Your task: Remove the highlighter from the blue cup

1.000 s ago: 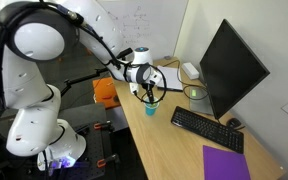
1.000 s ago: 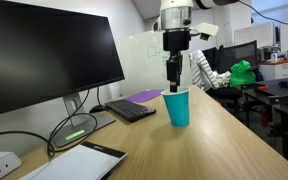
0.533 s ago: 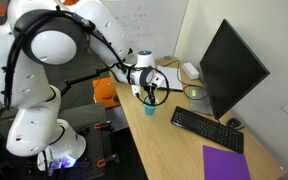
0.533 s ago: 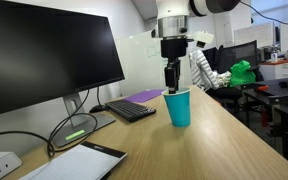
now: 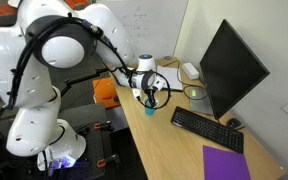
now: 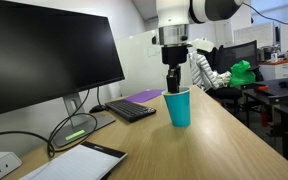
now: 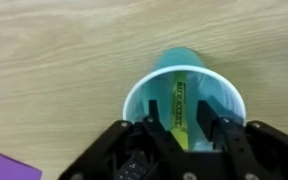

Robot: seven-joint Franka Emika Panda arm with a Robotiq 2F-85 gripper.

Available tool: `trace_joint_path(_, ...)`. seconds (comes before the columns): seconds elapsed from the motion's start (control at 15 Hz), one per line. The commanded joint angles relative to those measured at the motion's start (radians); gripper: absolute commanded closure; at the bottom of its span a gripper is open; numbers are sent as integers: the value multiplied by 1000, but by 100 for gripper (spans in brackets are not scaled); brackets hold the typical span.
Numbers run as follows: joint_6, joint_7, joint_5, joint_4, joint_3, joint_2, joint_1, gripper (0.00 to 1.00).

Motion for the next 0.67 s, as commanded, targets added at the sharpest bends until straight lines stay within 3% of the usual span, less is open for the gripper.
trace_joint_path(0.0, 76, 19, -53, 9, -21, 29, 3, 54)
trace_joint_path(0.27, 176, 10, -57, 11, -28, 63, -1, 63)
trace_joint_path(0.33, 196, 11, -58, 11, -32, 70, 0, 71)
trace_joint_path(0.4, 207, 5, -52, 9, -31, 76, -2, 88)
trace_joint_path(0.53, 218, -1, -57, 1, -37, 77, -3, 99)
trace_joint_path(0.6, 222, -9, -55, -3, -38, 69, -7, 97)
